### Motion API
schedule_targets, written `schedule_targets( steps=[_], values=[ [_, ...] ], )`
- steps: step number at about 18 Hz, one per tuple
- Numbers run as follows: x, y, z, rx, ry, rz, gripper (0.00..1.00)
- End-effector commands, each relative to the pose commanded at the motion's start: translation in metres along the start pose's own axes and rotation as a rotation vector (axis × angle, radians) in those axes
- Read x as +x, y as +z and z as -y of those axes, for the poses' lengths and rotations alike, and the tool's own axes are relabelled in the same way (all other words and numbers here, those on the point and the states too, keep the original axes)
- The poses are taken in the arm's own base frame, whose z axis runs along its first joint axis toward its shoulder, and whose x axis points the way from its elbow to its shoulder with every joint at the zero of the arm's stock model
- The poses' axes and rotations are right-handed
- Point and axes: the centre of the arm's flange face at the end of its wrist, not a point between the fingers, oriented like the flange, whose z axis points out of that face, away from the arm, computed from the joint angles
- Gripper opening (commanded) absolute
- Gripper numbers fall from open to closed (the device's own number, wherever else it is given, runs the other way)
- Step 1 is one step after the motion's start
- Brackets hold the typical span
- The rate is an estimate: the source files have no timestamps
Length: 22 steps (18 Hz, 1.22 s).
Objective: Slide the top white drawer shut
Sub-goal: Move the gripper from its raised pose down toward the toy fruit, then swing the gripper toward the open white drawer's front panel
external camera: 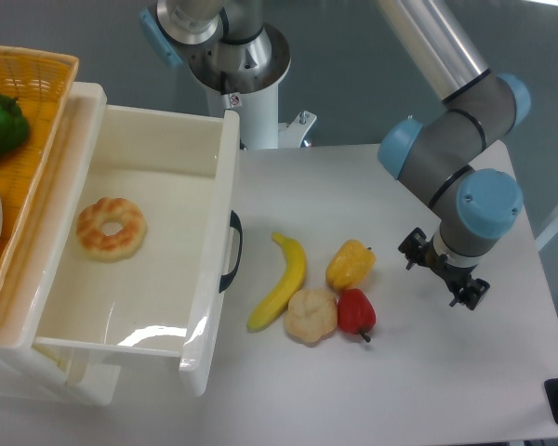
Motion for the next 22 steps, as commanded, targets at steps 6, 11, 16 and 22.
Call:
schedule_targets(
  steps=[6,11,16,22],
  values=[
    [0.010,-0.004,0.031,0.079,-0.216,-0.013,1.00],
    [0.030,-0.023,0.081,0.102,-0.288,0.000,1.00],
    [0.046,-0.047,0.096,0.142,-0.314,0.005,0.53],
    [0.080,-0.070,0.107,0.286,-0.384,-0.070,0.21]
  ],
)
